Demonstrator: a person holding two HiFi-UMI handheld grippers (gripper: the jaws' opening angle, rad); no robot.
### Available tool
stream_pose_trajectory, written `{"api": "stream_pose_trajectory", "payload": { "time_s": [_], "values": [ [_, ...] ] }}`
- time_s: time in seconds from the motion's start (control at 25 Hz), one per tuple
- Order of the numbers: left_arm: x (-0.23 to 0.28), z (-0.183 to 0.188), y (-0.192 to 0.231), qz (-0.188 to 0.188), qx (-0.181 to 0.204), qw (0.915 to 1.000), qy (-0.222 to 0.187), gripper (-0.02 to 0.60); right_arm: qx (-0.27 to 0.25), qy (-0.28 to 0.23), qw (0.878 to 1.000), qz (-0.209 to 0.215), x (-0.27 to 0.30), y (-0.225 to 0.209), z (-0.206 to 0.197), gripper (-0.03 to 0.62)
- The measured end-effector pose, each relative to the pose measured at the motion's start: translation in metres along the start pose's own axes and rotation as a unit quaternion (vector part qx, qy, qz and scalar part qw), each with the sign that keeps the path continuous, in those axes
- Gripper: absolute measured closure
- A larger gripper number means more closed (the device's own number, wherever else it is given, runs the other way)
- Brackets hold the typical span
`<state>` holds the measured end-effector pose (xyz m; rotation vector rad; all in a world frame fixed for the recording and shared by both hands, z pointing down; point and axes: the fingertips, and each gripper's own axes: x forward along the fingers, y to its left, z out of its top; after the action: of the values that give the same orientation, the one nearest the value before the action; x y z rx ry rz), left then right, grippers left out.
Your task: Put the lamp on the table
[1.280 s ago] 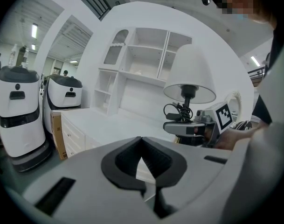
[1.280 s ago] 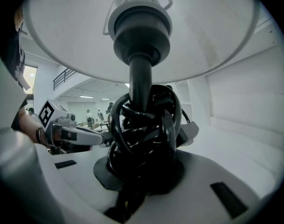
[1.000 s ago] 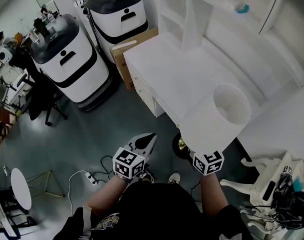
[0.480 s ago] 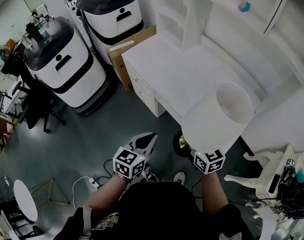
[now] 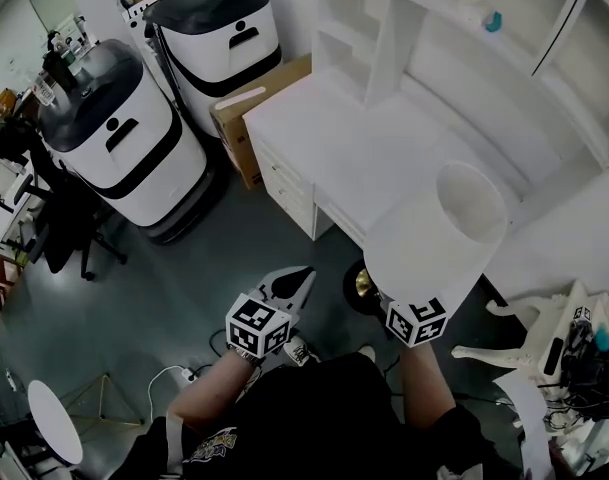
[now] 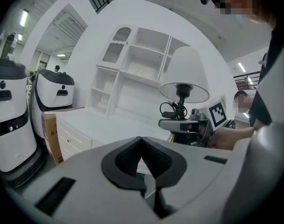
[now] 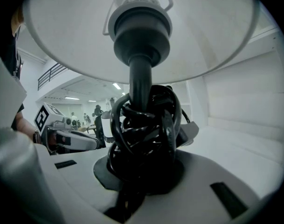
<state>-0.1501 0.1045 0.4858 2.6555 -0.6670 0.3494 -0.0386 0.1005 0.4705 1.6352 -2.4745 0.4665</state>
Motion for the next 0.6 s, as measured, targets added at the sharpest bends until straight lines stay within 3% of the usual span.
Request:
{"api": "stream_pose_trajectory", "payload": {
  "time_s": [0.32, 0.6],
  "values": [
    [0.001, 0.008, 0.010, -0.012, -0.003, 0.9999, -0.007, 0.575, -0.003, 0.007, 1.000, -0.003, 0.016, 0.004, 0.006, 0.536],
    [0.020, 0.017, 0.013, -0.016, 0.000, 0.9999, -0.005, 0.575, -0.002, 0.004, 1.000, -0.005, 0.027, -0.018, 0.013, 0.536]
  ]
}}
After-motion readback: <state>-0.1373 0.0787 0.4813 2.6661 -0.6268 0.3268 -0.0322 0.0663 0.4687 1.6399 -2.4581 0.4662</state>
